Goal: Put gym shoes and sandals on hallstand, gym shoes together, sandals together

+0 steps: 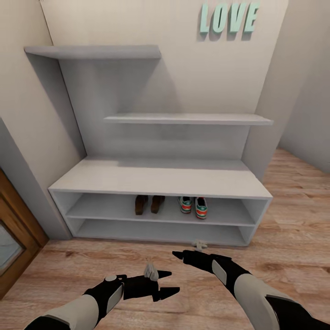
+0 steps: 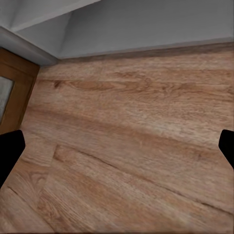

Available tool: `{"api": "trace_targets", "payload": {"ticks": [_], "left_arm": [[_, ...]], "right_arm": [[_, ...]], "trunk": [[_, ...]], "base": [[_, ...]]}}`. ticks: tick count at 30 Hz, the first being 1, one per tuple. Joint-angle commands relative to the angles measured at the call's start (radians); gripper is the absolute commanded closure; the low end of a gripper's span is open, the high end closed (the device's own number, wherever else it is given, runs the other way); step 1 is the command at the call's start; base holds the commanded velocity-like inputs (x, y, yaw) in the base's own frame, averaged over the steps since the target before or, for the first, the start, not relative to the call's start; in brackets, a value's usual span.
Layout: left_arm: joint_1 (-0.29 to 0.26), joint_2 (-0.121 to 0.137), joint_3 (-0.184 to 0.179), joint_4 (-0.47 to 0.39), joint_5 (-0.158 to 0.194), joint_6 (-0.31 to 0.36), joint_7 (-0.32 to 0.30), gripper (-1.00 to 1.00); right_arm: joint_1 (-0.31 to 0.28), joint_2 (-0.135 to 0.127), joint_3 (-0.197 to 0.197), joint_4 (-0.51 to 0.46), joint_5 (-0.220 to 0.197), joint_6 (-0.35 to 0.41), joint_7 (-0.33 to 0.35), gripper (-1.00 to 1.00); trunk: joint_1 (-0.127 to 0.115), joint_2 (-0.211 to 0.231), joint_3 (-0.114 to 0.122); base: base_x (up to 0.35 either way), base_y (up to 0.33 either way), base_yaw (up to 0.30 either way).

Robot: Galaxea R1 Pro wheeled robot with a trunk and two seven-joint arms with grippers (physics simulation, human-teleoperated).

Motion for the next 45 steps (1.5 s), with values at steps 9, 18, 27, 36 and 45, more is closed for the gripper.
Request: {"api": "trace_targets", "payload": {"ticks": [9,18,27,36,45], "left_arm": [[0.0,-0.009,-0.009,0.001,0.009,-0.006,-0.001,-1.0],[0.0,-0.011,-0.009,0.022,0.007,-0.006,-0.002,-1.0],[0.0,-0.01,-0.01,0.068,0.004,-0.008,-0.004,-1.0],[0.0,-0.01,-0.009,0.069,0.004,-0.008,-0.005,-1.0],[0.0,-0.01,-0.009,0.069,0.004,-0.008,-0.005,-1.0]], "right_arm": [[0.0,-0.003,-0.006,0.053,0.006,0.012,0.002,-1.0],[0.005,-0.002,-0.007,0.103,0.0,0.012,0.002,-1.0],[0.006,-0.003,-0.006,0.106,0.008,0.013,0.001,-1.0],[0.021,-0.008,-0.006,0.108,0.008,0.013,0.001,-1.0],[0.059,-0.011,-0.006,0.109,0.009,0.013,0.0,-1.0]], "trunk": [[-0.035,0.063,0.027],[-0.05,0.091,0.04],[-0.05,0.091,0.04],[-0.05,0.091,0.04],[-0.05,0.091,0.04]], "base": [[0.0,0.0,0.0],[0.0,0.0,0.0],[0.0,0.0,0.0],[0.0,0.0,0.0],[0.0,0.0,0.0]]}}
